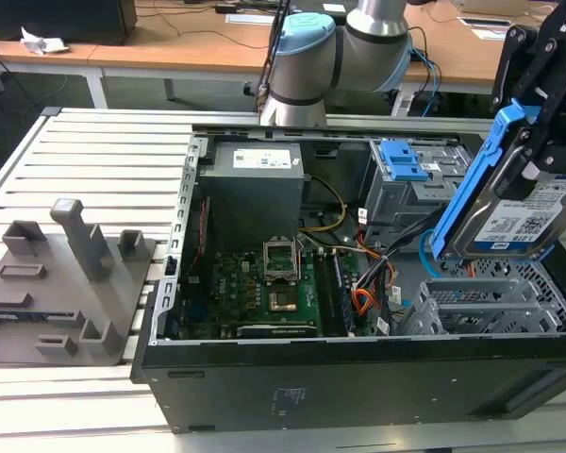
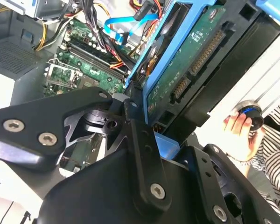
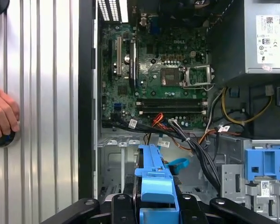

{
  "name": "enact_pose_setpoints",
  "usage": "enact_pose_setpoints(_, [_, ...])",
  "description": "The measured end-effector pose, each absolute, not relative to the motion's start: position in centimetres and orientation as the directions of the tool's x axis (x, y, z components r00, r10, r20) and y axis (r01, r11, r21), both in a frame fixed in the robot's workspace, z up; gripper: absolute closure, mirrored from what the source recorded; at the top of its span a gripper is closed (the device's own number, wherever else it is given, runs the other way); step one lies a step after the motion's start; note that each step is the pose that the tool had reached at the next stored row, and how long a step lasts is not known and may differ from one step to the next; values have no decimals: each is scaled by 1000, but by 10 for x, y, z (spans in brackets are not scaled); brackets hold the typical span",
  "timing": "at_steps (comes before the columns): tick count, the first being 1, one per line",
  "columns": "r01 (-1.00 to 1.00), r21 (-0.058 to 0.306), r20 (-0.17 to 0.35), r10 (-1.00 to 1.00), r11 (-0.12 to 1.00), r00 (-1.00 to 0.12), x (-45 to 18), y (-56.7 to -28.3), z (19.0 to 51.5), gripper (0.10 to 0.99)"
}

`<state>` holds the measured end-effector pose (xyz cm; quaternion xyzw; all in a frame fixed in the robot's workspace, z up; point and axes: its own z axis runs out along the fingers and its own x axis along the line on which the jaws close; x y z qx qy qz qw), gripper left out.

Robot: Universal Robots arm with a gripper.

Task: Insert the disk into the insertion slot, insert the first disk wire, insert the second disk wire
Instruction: 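Insert the disk into the insertion slot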

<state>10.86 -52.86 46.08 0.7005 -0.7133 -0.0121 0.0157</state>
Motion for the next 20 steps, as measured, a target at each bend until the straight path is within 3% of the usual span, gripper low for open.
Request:
enact_pose_setpoints(9, [-999,39,5,-1000,18,-18,116,-546,438,718])
enact_pose_setpoints(20, [-999,39,5,-1000,18,-18,116,-548,406,718])
